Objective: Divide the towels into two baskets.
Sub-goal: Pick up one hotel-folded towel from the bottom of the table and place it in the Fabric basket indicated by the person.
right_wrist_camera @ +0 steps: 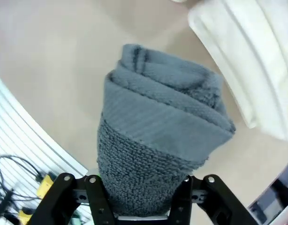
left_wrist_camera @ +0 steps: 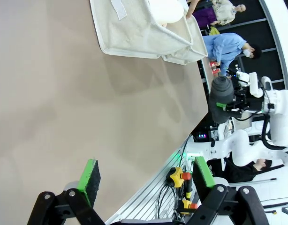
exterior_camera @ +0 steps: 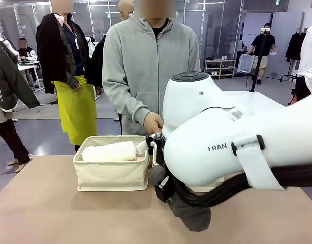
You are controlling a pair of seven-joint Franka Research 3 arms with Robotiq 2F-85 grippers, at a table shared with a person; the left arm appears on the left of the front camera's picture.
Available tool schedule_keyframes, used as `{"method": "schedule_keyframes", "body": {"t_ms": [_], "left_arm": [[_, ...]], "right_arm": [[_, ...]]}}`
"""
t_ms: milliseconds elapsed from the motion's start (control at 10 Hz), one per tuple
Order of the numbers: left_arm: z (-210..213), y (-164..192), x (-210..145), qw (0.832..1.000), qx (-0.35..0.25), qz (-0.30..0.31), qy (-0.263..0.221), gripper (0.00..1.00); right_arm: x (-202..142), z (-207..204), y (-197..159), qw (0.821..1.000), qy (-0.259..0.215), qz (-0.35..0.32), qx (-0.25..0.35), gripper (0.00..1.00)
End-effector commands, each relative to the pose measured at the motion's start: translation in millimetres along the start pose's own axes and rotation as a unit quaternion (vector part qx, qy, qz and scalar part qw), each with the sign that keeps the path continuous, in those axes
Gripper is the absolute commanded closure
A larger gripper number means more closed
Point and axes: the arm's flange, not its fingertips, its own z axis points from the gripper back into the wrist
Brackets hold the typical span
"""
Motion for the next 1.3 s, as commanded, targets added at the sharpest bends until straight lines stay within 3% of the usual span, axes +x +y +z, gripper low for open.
{"method": "schedule_keyframes", "body": {"t_ms": [0,100,400,500,700,900,1200], "left_arm": [[3.1,-2.4,-0.5,1.0,-0.005,-0.006,-0.006,0.0],[3.1,-2.4,-0.5,1.0,-0.005,-0.006,-0.006,0.0],[3.1,-2.4,-0.5,1.0,-0.005,-0.006,-0.006,0.0],[3.1,-2.4,-0.5,1.0,-0.005,-0.006,-0.006,0.0],[3.1,-2.4,-0.5,1.0,-0.005,-0.006,-0.006,0.0],[3.1,-2.4,-0.5,1.0,-0.005,-0.006,-0.006,0.0],[3.1,-2.4,-0.5,1.0,-0.005,-0.006,-0.006,0.0]], "right_arm": [[-12.7,6.8,5.3,0.998,-0.02,0.051,-0.023,0.99],[0.0,0.0,0.0,1.0,0.0,0.0,0.0,0.99],[0.0,0.0,0.0,1.0,0.0,0.0,0.0,0.99],[-3.3,0.1,-0.2,1.0,0.002,0.024,-0.007,0.62],[2.3,30.5,-19.5,0.992,0.006,0.126,-0.029,0.62],[23.1,52.9,-51.4,0.968,-0.006,0.238,-0.084,0.62],[54.6,51.9,-96.1,0.952,0.024,0.273,-0.132,0.62]]}}
